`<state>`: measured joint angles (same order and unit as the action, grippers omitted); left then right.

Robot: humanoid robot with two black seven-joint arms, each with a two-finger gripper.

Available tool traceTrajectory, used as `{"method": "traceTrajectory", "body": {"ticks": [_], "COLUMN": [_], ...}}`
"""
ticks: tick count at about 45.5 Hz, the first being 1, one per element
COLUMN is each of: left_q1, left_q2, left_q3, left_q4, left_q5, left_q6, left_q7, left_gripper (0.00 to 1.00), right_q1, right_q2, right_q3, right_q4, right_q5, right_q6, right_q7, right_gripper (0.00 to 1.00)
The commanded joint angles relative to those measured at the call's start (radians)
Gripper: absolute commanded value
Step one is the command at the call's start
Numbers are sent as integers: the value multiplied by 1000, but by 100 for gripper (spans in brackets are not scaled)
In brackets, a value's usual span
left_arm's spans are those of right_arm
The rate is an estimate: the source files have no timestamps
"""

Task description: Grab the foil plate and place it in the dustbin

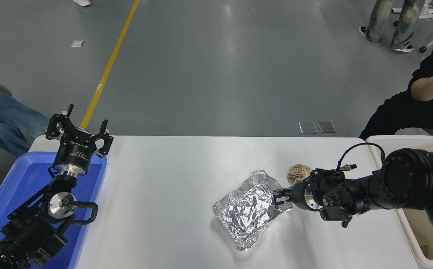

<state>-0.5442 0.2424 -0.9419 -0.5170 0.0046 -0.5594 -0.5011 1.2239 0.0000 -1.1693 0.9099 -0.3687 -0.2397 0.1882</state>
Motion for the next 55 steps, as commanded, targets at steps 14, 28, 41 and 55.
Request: {"method": "traceTrajectory", "body": {"ticks": [14, 28, 41, 55], "left_q1": [0, 0, 0, 0], "left_q2": [0, 0, 0, 0], "left_q3": [0, 0, 0, 0], "left_q4": [0, 0, 0, 0], "left_q5": [0, 0, 0, 0], "left_q6": [-1, -1, -1, -1], "left_q7": [-1, 1, 1, 1], "left_gripper": [98, 98, 98, 98], "right_q1": [-9, 58, 270, 557], "right_q2": [0, 0, 0, -100], "right_q3": [11, 40, 40, 53], "right_q4": [1, 24, 162, 273], "right_q5": [4, 5, 8, 17], "right_q6": [-49, -46, -13, 345], "right_q7": [39, 83, 100, 111], "right_gripper": [0, 0, 0, 0]}}
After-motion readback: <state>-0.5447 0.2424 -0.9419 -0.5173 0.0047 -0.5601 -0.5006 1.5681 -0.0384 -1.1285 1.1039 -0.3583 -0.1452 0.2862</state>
